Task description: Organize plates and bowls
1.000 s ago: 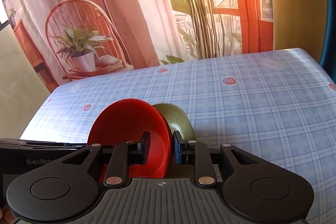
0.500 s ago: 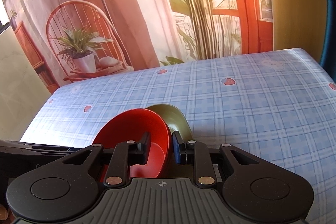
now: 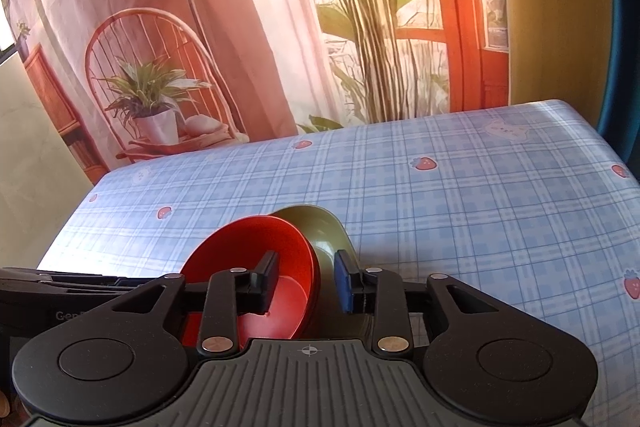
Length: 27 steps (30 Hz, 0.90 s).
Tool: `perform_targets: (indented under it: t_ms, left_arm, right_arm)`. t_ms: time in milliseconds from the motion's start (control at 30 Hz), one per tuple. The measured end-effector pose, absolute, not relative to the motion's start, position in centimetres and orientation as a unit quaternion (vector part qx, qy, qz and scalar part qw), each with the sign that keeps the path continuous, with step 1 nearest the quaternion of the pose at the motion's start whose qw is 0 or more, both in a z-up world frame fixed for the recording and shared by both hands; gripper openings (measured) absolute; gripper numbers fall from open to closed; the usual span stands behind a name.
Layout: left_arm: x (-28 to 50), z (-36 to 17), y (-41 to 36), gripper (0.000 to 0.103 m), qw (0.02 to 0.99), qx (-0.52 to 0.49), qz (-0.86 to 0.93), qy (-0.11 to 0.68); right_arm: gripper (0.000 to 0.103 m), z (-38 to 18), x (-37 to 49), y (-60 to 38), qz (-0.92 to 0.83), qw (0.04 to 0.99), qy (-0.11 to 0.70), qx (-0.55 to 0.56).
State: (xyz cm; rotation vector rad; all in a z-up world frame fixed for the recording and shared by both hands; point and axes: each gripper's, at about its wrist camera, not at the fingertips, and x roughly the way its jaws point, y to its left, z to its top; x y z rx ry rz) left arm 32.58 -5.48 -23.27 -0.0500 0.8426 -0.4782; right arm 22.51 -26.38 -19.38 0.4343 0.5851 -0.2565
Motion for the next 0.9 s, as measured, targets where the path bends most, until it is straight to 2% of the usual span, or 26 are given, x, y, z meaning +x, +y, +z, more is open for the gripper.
perform_targets:
  t_ms: [33, 100, 267, 467, 733, 900]
  left_arm:
    - [32.4, -23.1, -5.5, 0.048, 0.886, -0.023, -0.230, 0.402]
    - [32.2, -22.8, -5.4, 0.052, 0.888, -0.022, -0.227, 0.398]
    - [31.4, -22.0, -5.2, 0.058, 0.895, -0.015, -0.224, 0.386]
    - [29.9, -20.6, -4.9, 0.065, 0.906, 0.001, -0.217, 0.363]
    - [27.3, -18.1, -3.8, 0.087, 0.928, 0.014, -0.186, 0.323]
    - [25.6, -16.6, -3.0, 0.098, 0.939, 0.015, -0.167, 0.302]
  right_arm:
    - [0.042, -19.3, 22.5, -26.3, -0.127, 0.927, 0.286, 0.209]
    - [0.045, -19.1, 22.3, -26.0, -0.130, 0.927, 0.285, 0.205]
    - [0.061, -18.3, 21.7, -25.5, -0.137, 0.930, 0.278, 0.196]
    - [0.075, -17.1, 20.5, -25.2, -0.143, 0.934, 0.268, 0.190]
    - [0.101, -15.0, 18.6, -24.2, -0.146, 0.942, 0.244, 0.177]
    - [0.103, -13.4, 17.2, -23.1, -0.153, 0.948, 0.229, 0.159]
